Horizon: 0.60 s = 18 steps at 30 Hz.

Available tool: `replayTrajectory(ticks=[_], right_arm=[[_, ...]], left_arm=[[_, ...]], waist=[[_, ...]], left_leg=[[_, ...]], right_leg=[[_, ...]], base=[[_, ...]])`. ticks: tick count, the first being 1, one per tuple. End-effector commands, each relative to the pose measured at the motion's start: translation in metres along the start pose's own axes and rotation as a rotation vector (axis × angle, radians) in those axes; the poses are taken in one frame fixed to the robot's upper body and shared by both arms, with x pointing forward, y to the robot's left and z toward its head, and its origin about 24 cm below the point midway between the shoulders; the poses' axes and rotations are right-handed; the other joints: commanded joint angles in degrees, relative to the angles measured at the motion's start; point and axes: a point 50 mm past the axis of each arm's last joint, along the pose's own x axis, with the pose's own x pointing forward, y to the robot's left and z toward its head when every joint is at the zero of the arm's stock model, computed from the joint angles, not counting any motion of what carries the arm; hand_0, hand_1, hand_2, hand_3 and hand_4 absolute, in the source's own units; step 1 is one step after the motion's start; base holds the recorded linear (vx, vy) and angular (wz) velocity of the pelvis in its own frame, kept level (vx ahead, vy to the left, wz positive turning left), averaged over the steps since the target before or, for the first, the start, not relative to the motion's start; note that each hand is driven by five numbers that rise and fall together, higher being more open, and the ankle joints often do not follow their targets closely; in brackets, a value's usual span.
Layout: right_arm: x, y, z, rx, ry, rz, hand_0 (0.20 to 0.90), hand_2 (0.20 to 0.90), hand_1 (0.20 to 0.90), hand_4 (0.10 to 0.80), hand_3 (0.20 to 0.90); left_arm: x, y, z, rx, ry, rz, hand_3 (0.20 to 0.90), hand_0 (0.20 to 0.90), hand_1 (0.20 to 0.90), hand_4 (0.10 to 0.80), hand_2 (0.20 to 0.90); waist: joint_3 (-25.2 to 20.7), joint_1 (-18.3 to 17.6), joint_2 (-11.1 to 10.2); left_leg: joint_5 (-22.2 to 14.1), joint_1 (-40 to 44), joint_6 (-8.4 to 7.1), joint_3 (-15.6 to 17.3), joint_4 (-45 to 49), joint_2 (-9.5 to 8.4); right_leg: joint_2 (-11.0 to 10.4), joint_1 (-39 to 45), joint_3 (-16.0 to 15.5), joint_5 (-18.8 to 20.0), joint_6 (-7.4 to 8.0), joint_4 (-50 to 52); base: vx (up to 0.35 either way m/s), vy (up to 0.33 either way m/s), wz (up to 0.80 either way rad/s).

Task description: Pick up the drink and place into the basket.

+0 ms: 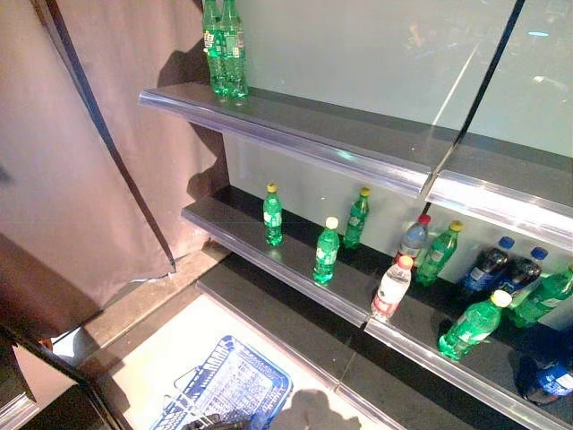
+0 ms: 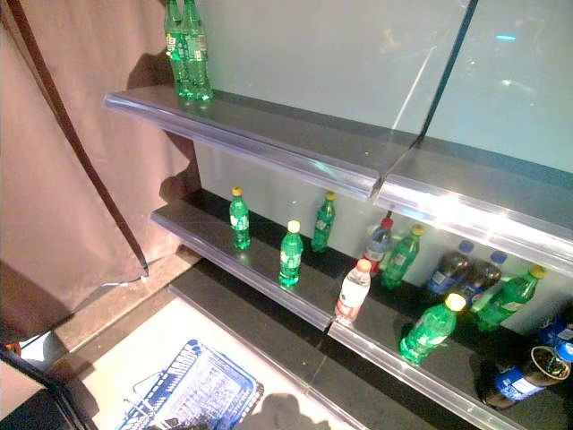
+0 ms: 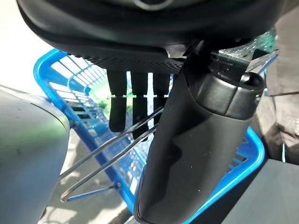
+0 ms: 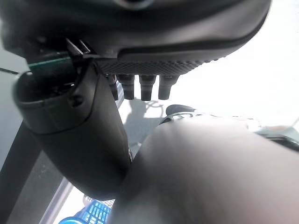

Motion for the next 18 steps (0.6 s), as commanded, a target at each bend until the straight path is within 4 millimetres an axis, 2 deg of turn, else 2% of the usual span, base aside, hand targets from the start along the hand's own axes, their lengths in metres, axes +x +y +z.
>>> replayTrajectory(ticks=[1, 18], right_arm=[[0.0021, 0.0078, 0.0060, -0.037, 0.020, 0.031, 0.900, 0.900, 0.900, 0.800, 0.900], [0.0022, 0.0044, 0.0127, -0.078, -0.021, 0.009, 0.900, 0.900, 0.900, 0.800, 0.900]], left_arm=[[0.0014, -0.0139, 0.0090, 0.094, -0.026, -0.065, 0.200, 0.300, 0.300, 0.100, 0.300], [0.0013, -0.0145, 0.0087, 0.095, -0.028, -0.066, 0.200, 0.300, 0.300, 0.100, 0.300]], waist=[[3.4, 1.5, 0.9], [3.3, 2.0, 0.9]], left_leg=[[1.5, -0.5, -0.58, 0.4, 0.2, 3.59], [1.4, -0.5, -0.55, 0.1, 0.2, 3.54]], right_leg=[[-4.8, -1.2, 1.1, 4.0, 2.20, 0.5], [-4.8, -1.0, 0.8, 3.9, 2.12, 0.4]], base=[[0.000, 0.000, 0.00], [0.000, 0.000, 0.00]])
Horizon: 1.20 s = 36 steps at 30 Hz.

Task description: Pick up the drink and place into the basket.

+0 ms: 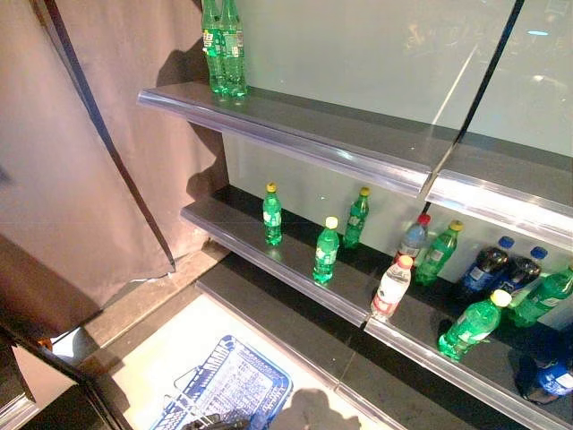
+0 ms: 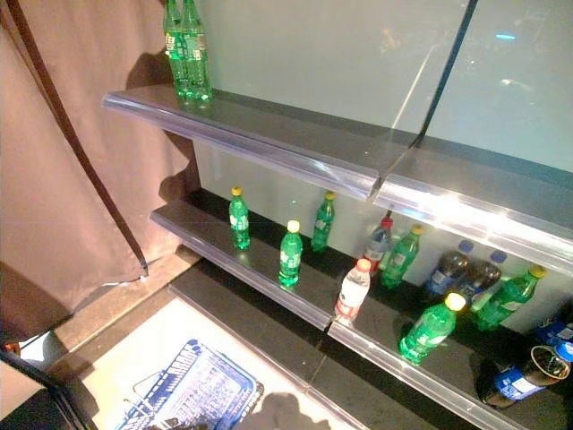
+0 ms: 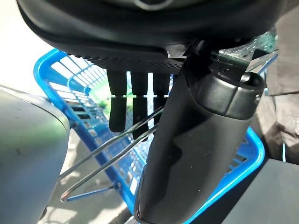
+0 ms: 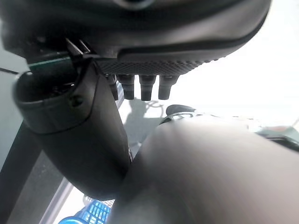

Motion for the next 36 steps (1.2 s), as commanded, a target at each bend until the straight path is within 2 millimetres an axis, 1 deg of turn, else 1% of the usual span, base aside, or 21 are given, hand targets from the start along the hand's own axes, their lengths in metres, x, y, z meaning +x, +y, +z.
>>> replayTrajectory(ticks=[1, 5, 8, 10, 11, 15, 16, 17, 18, 19, 20, 21, 22, 23, 25, 27, 28, 30, 31, 34, 36], right_arm=[[0.002, 0.004, 0.013, -0.065, -0.018, 0.006, 0.900, 0.900, 0.900, 0.800, 0.900], [0.003, 0.006, 0.020, -0.079, -0.058, 0.001, 0.900, 0.900, 0.900, 0.800, 0.900], [0.003, 0.007, 0.029, -0.069, -0.120, 0.014, 0.900, 0.900, 0.900, 0.800, 0.900], [0.002, 0.009, 0.041, -0.063, -0.189, 0.030, 0.900, 0.900, 0.900, 0.800, 0.900], [0.001, 0.011, 0.051, -0.067, -0.240, 0.041, 0.900, 0.900, 0.900, 0.800, 0.900], [-0.009, 0.025, 0.101, -0.110, -0.448, 0.092, 0.900, 0.900, 0.900, 0.800, 0.900], [-0.009, 0.025, 0.101, -0.110, -0.448, 0.092, 0.900, 0.900, 0.900, 0.800, 0.900], [-0.019, 0.034, 0.125, -0.143, -0.562, 0.116, 0.900, 0.900, 0.900, 0.800, 0.900], [-0.028, 0.040, 0.139, -0.168, -0.635, 0.129, 0.900, 0.900, 0.900, 0.800, 0.900], [-0.032, 0.043, 0.144, -0.173, -0.657, 0.133, 0.900, 0.900, 0.900, 0.800, 0.900], [-0.041, 0.048, 0.155, -0.193, -0.721, 0.144, 0.900, 0.900, 0.900, 0.800, 0.900], [-0.042, 0.048, 0.156, -0.197, -0.732, 0.146, 0.900, 0.900, 0.900, 0.800, 0.900], [-0.049, 0.051, 0.163, -0.221, -0.777, 0.148, 0.900, 0.900, 0.900, 0.800, 0.900], [-0.068, 0.057, 0.178, -0.228, -0.889, 0.178, 0.900, 0.900, 0.900, 0.800, 0.900], [-0.088, 0.061, 0.194, -0.244, -1.002, 0.208, 0.900, 0.900, 0.900, 0.800, 0.900], [-0.095, 0.062, 0.199, -0.254, -1.049, 0.234, 0.900, 0.900, 0.900, 0.800, 0.900], [-0.116, 0.069, 0.210, -0.298, -1.150, 0.285, 0.900, 0.900, 0.900, 0.800, 0.900], [-0.141, 0.073, 0.223, -0.333, -1.262, 0.339, 0.900, 0.900, 0.900, 0.800, 0.900], [-0.145, 0.073, 0.225, -0.339, -1.285, 0.345, 0.900, 0.900, 0.900, 0.800, 0.900], [-0.173, 0.067, 0.238, -0.315, -1.416, 0.377, 0.900, 0.900, 0.900, 0.800, 0.900], [-0.196, 0.059, 0.248, -0.284, -1.538, 0.370, 0.900, 0.900, 0.900, 0.800, 0.900]], left_arm=[[0.001, -0.014, 0.009, 0.095, -0.027, -0.066, 0.200, 0.300, 0.300, 0.100, 0.300], [0.001, -0.015, 0.008, 0.099, -0.026, -0.066, 0.200, 0.300, 0.300, 0.100, 0.300], [0.001, -0.015, 0.009, 0.106, -0.027, -0.065, 0.200, 0.300, 0.300, 0.100, 0.300], [0.002, -0.015, 0.011, 0.111, -0.029, -0.063, 0.200, 0.300, 0.300, 0.100, 0.300], [0.002, -0.015, 0.012, 0.117, -0.032, -0.062, 0.200, 0.300, 0.300, 0.100, 0.300], [0.002, -0.014, 0.017, 0.133, -0.046, -0.061, 0.200, 0.300, 0.300, 0.100, 0.300], [0.002, -0.014, 0.017, 0.133, -0.046, -0.061, 0.200, 0.300, 0.300, 0.100, 0.300], [0.002, -0.014, 0.017, 0.137, -0.053, -0.056, 0.200, 0.300, 0.300, 0.100, 0.300], [0.001, -0.013, 0.017, 0.134, -0.056, -0.054, 0.200, 0.300, 0.300, 0.100, 0.300], [0.001, -0.013, 0.016, 0.133, -0.057, -0.053, 0.200, 0.300, 0.300, 0.100, 0.300], [0.001, -0.012, 0.014, 0.129, -0.059, -0.049, 0.200, 0.300, 0.300, 0.100, 0.300], [0.000, -0.012, 0.014, 0.129, -0.060, -0.048, 0.200, 0.300, 0.300, 0.100, 0.300], [0.000, -0.011, 0.014, 0.125, -0.062, -0.046, 0.200, 0.300, 0.300, 0.100, 0.300], [0.000, -0.010, 0.012, 0.117, -0.065, -0.040, 0.200, 0.300, 0.300, 0.100, 0.300], [-0.001, -0.007, 0.010, 0.109, -0.068, -0.034, 0.200, 0.300, 0.300, 0.100, 0.300], [-0.001, -0.007, 0.010, 0.107, -0.068, -0.033, 0.200, 0.300, 0.300, 0.100, 0.300], [-0.001, -0.006, 0.010, 0.105, -0.068, -0.032, 0.200, 0.300, 0.300, 0.100, 0.300], [-0.001, -0.004, 0.007, 0.103, -0.067, -0.031, 0.200, 0.300, 0.300, 0.100, 0.300], [-0.001, -0.004, 0.006, 0.102, -0.066, -0.031, 0.200, 0.300, 0.300, 0.100, 0.300], [-0.002, -0.002, 0.002, 0.102, -0.063, -0.030, 0.200, 0.300, 0.300, 0.100, 0.300], [-0.003, -0.001, 0.000, 0.098, -0.060, -0.028, 0.200, 0.300, 0.300, 0.100, 0.300]], waist=[[3.3, 2.0, 0.9], [3.1, 2.1, 0.9], [3.1, 2.2, 0.9], [3.1, 2.3, 0.8], [3.2, 2.3, 0.6], [3.5, 2.4, 0.1], [3.5, 2.4, 0.1], [3.6, 2.3, -0.1], [3.7, 2.2, -0.2], [3.7, 2.1, -0.3], [3.8, 2.0, -0.4], [3.8, 2.0, -0.4], [3.8, 1.8, -0.4], [3.9, 1.5, -0.6], [4.0, 1.2, -0.7], [3.9, 1.1, -0.7], [3.9, 0.9, -0.7], [3.7, 0.7, -0.6], [3.7, 0.7, -0.6], [3.4, 0.6, -0.5], [3.2, 0.5, -0.6]], left_leg=[[1.4, -0.4, -0.54, 0.0, 0.2, 3.52], [1.4, -0.3, -0.53, -0.1, 0.2, 3.48], [1.3, -0.3, -0.56, -0.2, 0.2, 3.44], [1.3, -0.4, -0.59, -0.3, 0.2, 3.42], [1.4, -0.4, -0.59, -0.4, 0.2, 3.43], [1.5, -0.7, -0.49, -0.4, 0.2, 3.47], [1.5, -0.7, -0.49, -0.4, 0.2, 3.47], [1.5, -0.8, -0.42, -0.4, 0.2, 3.52], [1.6, -0.9, -0.37, -0.4, 0.2, 3.52], [1.6, -1.0, -0.35, -0.3, 0.2, 3.55], [1.7, -1.1, -0.32, -0.3, 0.2, 3.59], [1.7, -1.1, -0.31, -0.3, 0.2, 3.60], [1.7, -1.2, -0.32, -0.3, 0.2, 3.61], [1.7, -1.4, -0.31, -0.2, 0.2, 3.70], [1.7, -1.5, -0.37, 0.0, 0.2, 3.73], [1.7, -1.5, -0.38, 0.0, 0.2, 3.76], [1.8, -1.6, -0.43, 0.3, 0.2, 3.86], [1.7, -1.6, -0.51, 0.5, 0.2, 4.00], [1.7, -1.6, -0.53, 0.5, 0.2, 4.02], [1.7, -1.6, -0.67, 0.8, 0.2, 4.30], [1.6, -1.6, -0.76, 1.1, 0.2, 4.44]], right_leg=[[-4.8, -0.8, 0.7, 3.9, 2.11, 0.5], [-4.9, -0.8, 0.7, 3.9, 2.12, 0.5], [-4.9, -0.7, 0.6, 3.9, 2.19, 0.5], [-4.9, -0.7, 0.6, 4.0, 2.26, 0.5], [-4.9, -0.7, 0.5, 4.0, 2.28, 0.5], [-4.8, -1.0, 0.7, 4.2, 2.34, 0.5], [-4.8, -1.0, 0.7, 4.2, 2.34, 0.5], [-4.8, -1.2, 0.7, 4.3, 2.32, 0.5], [-4.7, -1.3, 0.8, 4.4, 2.32, 0.4], [-4.7, -1.3, 0.8, 4.4, 2.33, 0.4], [-4.7, -1.4, 0.8, 4.4, 2.33, 0.4], [-4.7, -1.4, 0.8, 4.4, 2.32, 0.4], [-4.8, -1.5, 0.8, 4.4, 2.36, 0.4], [-4.9, -1.7, 0.8, 4.5, 2.47, 0.4], [-4.9, -1.9, 0.9, 4.4, 2.49, 0.4], [-5.0, -1.9, 0.9, 4.4, 2.51, 0.3], [-5.1, -2.0, 1.0, 4.4, 2.60, 0.4], [-5.2, -2.2, 1.1, 4.3, 2.67, 0.3], [-5.2, -2.2, 1.1, 4.3, 2.67, 0.3], [-5.4, -2.2, 1.0, 4.1, 2.77, 0.3], [-5.5, -2.3, 1.0, 4.0, 2.87, 0.3]], base=[[0.000, 0.000, 0.00], [0.000, 0.000, 0.00], [0.000, 0.000, 0.00], [0.000, 0.000, 0.00], [-0.021, -0.032, 0.00], [-0.027, -0.027, 0.00], [-0.040, -0.033, 0.00], [-0.043, -0.030, 0.00], [-0.047, -0.033, 0.00], [-0.033, -0.020, 0.01], [0.000, 0.000, 0.00], [0.000, 0.000, 0.00], [-0.033, -0.020, 0.01], [-0.038, -0.023, 0.03], [-0.026, -0.015, 0.03], [0.000, 0.000, 0.00], [0.000, 0.000, 0.00], [0.000, 0.000, 0.00], [0.000, 0.000, 0.00], [0.000, 0.000, 0.00], [0.000, 0.000, 0.00]])
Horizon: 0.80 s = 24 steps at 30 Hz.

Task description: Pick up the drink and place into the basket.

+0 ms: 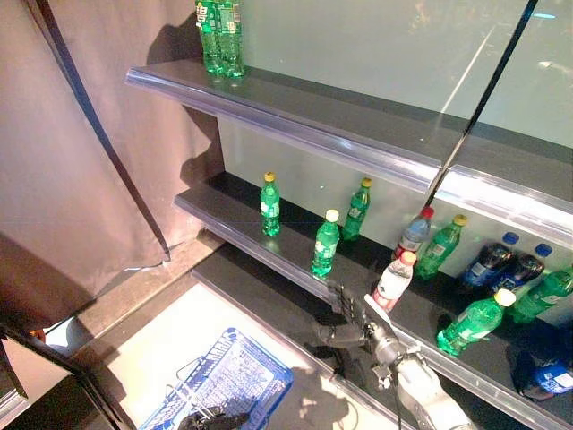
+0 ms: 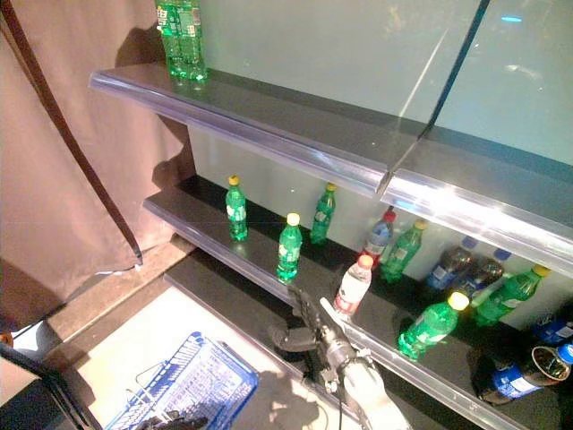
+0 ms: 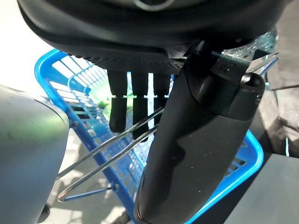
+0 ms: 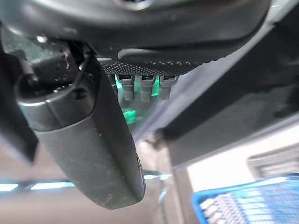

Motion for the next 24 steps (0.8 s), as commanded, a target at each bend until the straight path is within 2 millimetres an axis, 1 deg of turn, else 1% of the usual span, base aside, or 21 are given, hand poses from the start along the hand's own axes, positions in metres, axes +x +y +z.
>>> replayTrajectory(ticks=[1, 3, 4, 8, 9, 10, 11, 15, 16, 18, 24], right_arm=[[0.013, -0.018, 0.089, -0.037, -0.443, -0.015, 0.900, 0.900, 0.900, 0.800, 0.900], [0.005, -0.027, 0.110, -0.035, -0.560, -0.057, 0.900, 0.900, 0.900, 0.800, 0.900], [0.002, -0.030, 0.116, -0.033, -0.599, -0.071, 0.900, 0.900, 0.900, 0.800, 0.900], [-0.007, -0.040, 0.132, -0.033, -0.705, -0.136, 0.900, 0.900, 0.900, 0.800, 0.900], [-0.011, -0.043, 0.136, -0.032, -0.736, -0.169, 0.900, 0.900, 0.900, 0.800, 0.900], [-0.016, -0.050, 0.141, -0.037, -0.776, -0.250, 0.900, 0.900, 0.900, 0.800, 0.900], [-0.017, -0.052, 0.142, -0.037, -0.785, -0.272, 0.900, 0.900, 0.900, 0.800, 0.900], [-0.027, -0.064, 0.146, -0.029, -0.862, -0.459, 0.900, 0.900, 0.900, 0.800, 0.900], [-0.027, -0.064, 0.146, -0.029, -0.863, -0.460, 0.900, 0.900, 0.900, 0.800, 0.900], [-0.032, -0.069, 0.146, -0.026, -0.885, -0.535, 0.900, 0.900, 0.900, 0.800, 0.900], [-0.038, -0.077, 0.144, -0.006, -0.903, -0.662, 0.900, 0.900, 0.900, 0.800, 0.900]], left_arm=[[-0.001, 0.000, -0.006, 0.092, -0.007, -0.031, 0.200, 0.300, 0.300, 0.100, 0.300], [-0.002, 0.001, -0.008, 0.087, -0.003, -0.027, 0.200, 0.300, 0.300, 0.100, 0.300], [-0.002, 0.002, -0.008, 0.085, -0.001, -0.026, 0.200, 0.300, 0.300, 0.100, 0.300], [-0.002, 0.004, -0.011, 0.080, 0.004, -0.023, 0.200, 0.300, 0.300, 0.100, 0.300], [-0.002, 0.004, -0.011, 0.079, 0.005, -0.021, 0.200, 0.300, 0.300, 0.100, 0.300], [-0.003, 0.005, -0.013, 0.079, 0.006, -0.019, 0.200, 0.300, 0.300, 0.100, 0.300], [-0.003, 0.005, -0.013, 0.079, 0.006, -0.018, 0.200, 0.300, 0.300, 0.100, 0.300], [-0.003, 0.005, -0.015, 0.066, 0.010, -0.011, 0.200, 0.300, 0.300, 0.100, 0.300], [-0.003, 0.005, -0.015, 0.066, 0.010, -0.011, 0.200, 0.300, 0.300, 0.100, 0.300], [-0.003, 0.004, -0.014, 0.065, 0.012, -0.009, 0.200, 0.300, 0.300, 0.100, 0.300], [-0.003, 0.004, -0.015, 0.070, 0.013, -0.009, 0.200, 0.300, 0.300, 0.100, 0.300]], waist=[[0.7, 0.8, 0.6], [0.5, 0.6, 0.6], [0.4, 0.6, 0.6], [0.0, 0.5, 0.7], [-0.1, 0.5, 0.7], [-0.2, 0.4, 0.7], [-0.2, 0.4, 0.7], [-0.4, 0.1, 0.9], [-0.4, 0.2, 0.9], [-0.4, 0.0, 0.9], [-0.6, 0.1, 0.9]], left_leg=[[1.4, -0.6, -0.40, 1.3, 0.2, 4.44], [1.3, -0.6, -0.43, 1.7, 0.2, 4.71], [1.3, -0.6, -0.43, 1.8, 0.2, 4.76], [1.3, -0.7, -0.55, 2.2, 0.2, 5.02], [1.2, -0.7, -0.58, 2.3, 0.2, 5.08], [1.2, -0.7, -0.63, 2.4, 0.2, 5.17], [1.2, -0.7, -0.64, 2.5, 0.2, 5.21], [1.2, -0.7, -0.67, 3.0, 0.2, 5.37], [1.2, -0.7, -0.68, 3.0, 0.2, 5.37], [1.2, -0.8, -0.69, 3.1, 0.2, 5.34], [1.2, -0.8, -0.69, 3.2, 0.2, 5.35]], right_leg=[[-5.5, -1.7, 1.3, 3.9, 2.53, 0.3], [-5.6, -1.8, 1.4, 3.8, 2.57, 0.3], [-5.6, -1.9, 1.5, 3.8, 2.57, 0.3], [-5.6, -2.0, 1.6, 3.8, 2.67, 0.2], [-5.6, -2.0, 1.6, 3.8, 2.68, 0.1], [-5.6, -2.0, 1.7, 3.8, 2.70, 0.1], [-5.6, -2.0, 1.7, 3.8, 2.70, 0.1], [-5.6, -2.1, 1.8, 3.8, 2.71, -0.1], [-5.6, -2.1, 1.8, 3.8, 2.71, -0.1], [-5.7, -2.1, 1.9, 3.8, 2.76, -0.1], [-5.8, -2.1, 1.9, 3.9, 2.85, -0.2]], base=[[0.000, 0.000, 0.00], [0.000, 0.000, 0.00], [0.000, 0.000, 0.00], [0.000, 0.000, 0.00], [0.000, 0.000, 0.00], [0.000, 0.000, 0.00], [0.000, 0.000, 0.00], [0.002, 0.004, -0.02], [0.007, 0.006, -0.04], [0.004, 0.002, -0.02], [0.000, 0.000, 0.00]])
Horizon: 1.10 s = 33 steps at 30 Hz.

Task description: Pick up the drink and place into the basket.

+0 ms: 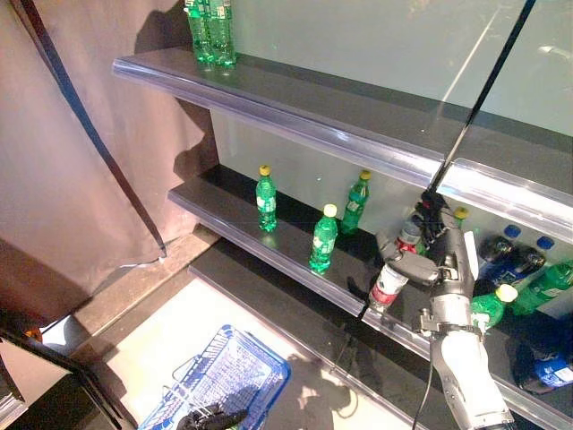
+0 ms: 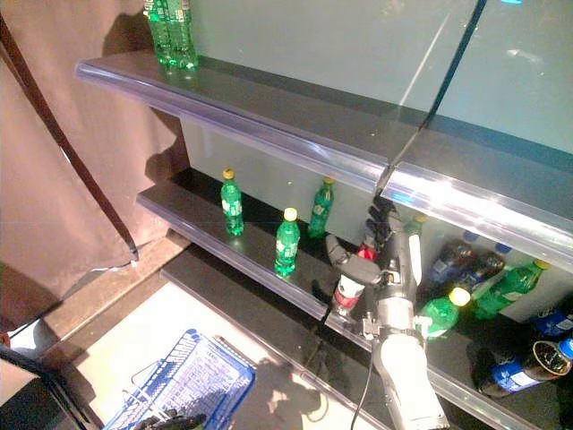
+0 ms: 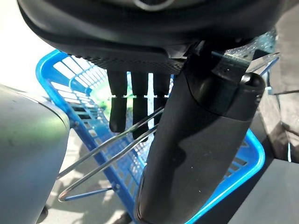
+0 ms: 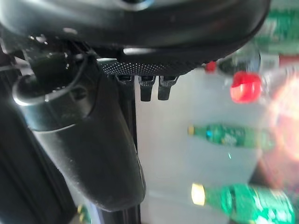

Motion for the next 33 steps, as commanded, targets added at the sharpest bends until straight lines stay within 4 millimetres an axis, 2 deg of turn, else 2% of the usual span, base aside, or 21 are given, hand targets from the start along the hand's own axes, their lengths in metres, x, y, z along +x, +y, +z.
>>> replayTrajectory(ticks=[1, 10, 22, 33], right_arm=[[0.027, -0.002, 0.067, 0.079, -0.409, -0.075, 0.900, 0.900, 0.900, 0.800, 0.900], [0.026, -0.008, 0.059, 0.047, -0.367, -0.149, 0.900, 0.900, 0.900, 0.800, 0.900], [0.018, -0.002, 0.033, 0.044, -0.205, -0.096, 0.900, 0.900, 0.900, 0.800, 0.900], [0.018, 0.011, 0.034, 0.073, -0.227, -0.080, 0.900, 0.900, 0.900, 0.800, 0.900]], left_arm=[[-0.003, 0.003, -0.013, 0.103, 0.022, -0.014, 0.200, 0.300, 0.300, 0.100, 0.300], [-0.003, 0.004, -0.014, 0.105, 0.027, -0.011, 0.200, 0.300, 0.300, 0.100, 0.300], [-0.006, 0.009, -0.024, 0.115, 0.050, 0.004, 0.200, 0.300, 0.300, 0.100, 0.300], [-0.004, 0.003, -0.011, 0.113, -0.010, -0.030, 0.200, 0.300, 0.300, 0.100, 0.300]], waist=[[-0.9, 0.7, 0.9], [-1.0, 0.7, 0.9], [-0.1, 0.7, 0.8], [4.1, 1.3, 1.7]], left_leg=[[1.5, -0.3, -0.67, 2.4, 0.2, 5.31], [1.6, -0.5, -0.64, 2.4, 0.2, 5.28], [1.9, -0.7, -0.55, 2.2, 0.2, 5.30], [2.4, -3.1, -0.20, 0.8, 0.2, 4.54]], right_leg=[[-5.7, -1.3, 1.5, 3.9, 2.81, -0.2], [-5.8, -1.5, 1.8, 4.1, 2.86, -0.2], [-6.0, -1.9, 1.8, 4.4, 3.03, -0.1], [-6.8, -4.9, 2.2, 5.3, 3.42, 0.6]], base=[[0.000, 0.000, 0.00], [0.003, -0.001, 0.00], [0.058, -0.007, 0.00], [0.018, 0.002, 0.00]])
